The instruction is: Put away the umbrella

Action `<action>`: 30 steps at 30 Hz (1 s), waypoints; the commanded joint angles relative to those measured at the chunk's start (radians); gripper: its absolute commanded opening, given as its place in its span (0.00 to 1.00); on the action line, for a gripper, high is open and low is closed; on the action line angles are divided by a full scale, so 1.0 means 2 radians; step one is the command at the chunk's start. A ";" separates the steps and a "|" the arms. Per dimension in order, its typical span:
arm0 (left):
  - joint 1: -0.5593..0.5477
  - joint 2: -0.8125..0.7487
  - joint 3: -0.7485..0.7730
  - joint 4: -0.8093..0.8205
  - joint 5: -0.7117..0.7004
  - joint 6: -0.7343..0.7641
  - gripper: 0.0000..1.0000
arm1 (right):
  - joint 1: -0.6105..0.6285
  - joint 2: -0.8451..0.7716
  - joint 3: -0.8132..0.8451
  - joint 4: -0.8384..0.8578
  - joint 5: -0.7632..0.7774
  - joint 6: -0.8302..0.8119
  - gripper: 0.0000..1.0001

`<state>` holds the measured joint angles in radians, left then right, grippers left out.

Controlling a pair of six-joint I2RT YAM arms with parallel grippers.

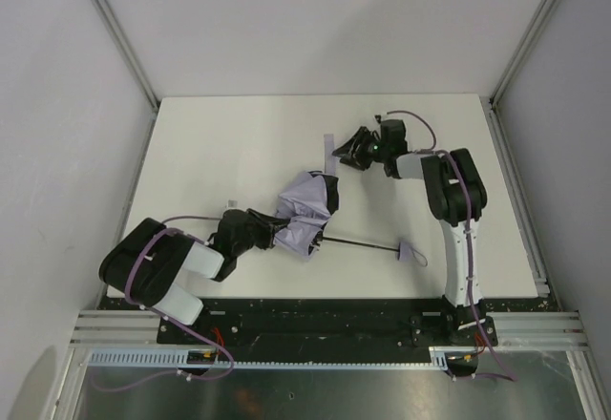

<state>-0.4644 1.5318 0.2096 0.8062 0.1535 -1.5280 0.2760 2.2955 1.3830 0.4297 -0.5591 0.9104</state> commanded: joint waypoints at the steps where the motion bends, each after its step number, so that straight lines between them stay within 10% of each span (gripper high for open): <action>1: -0.002 -0.001 0.003 -0.053 -0.005 0.002 0.00 | -0.022 -0.068 0.033 -0.199 -0.004 -0.151 0.59; 6: -0.002 -0.003 0.003 -0.072 -0.013 0.003 0.00 | -0.015 -0.175 0.035 -0.357 0.101 -0.277 0.90; 10: -0.003 -0.003 0.013 -0.108 -0.007 -0.003 0.00 | 0.098 -0.271 0.005 -0.412 0.213 -0.408 0.93; 20: -0.007 -0.024 0.045 -0.208 -0.017 -0.001 0.00 | 0.399 -0.360 -0.175 -0.263 0.395 -0.592 0.90; 30: -0.006 -0.039 0.079 -0.298 -0.013 0.000 0.00 | 0.443 -0.282 -0.217 -0.128 0.446 -0.667 0.91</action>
<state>-0.4694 1.4544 0.3489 0.4320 0.1379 -1.5459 1.1542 1.6844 0.9428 -0.0109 0.2291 -0.3370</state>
